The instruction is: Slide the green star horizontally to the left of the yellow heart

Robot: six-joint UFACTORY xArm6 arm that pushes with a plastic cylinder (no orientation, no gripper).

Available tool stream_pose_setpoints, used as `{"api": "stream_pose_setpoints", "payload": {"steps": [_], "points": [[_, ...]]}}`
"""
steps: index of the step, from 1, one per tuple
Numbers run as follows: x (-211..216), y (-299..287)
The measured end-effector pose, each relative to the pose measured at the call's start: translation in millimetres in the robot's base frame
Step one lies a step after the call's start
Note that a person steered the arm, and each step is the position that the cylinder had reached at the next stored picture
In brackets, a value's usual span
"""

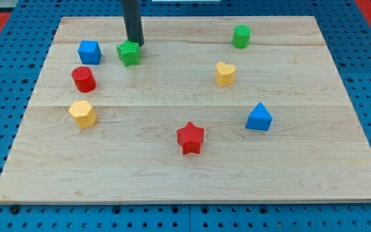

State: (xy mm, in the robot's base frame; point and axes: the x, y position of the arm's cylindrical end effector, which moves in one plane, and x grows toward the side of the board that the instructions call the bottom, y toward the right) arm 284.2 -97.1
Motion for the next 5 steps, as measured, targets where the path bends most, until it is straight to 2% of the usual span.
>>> {"api": "stream_pose_setpoints", "payload": {"steps": [1,2,3,5], "points": [[-38.1,0.5],[-17.0,-23.9],[15.4,-19.4],[27.5,-42.2]]}}
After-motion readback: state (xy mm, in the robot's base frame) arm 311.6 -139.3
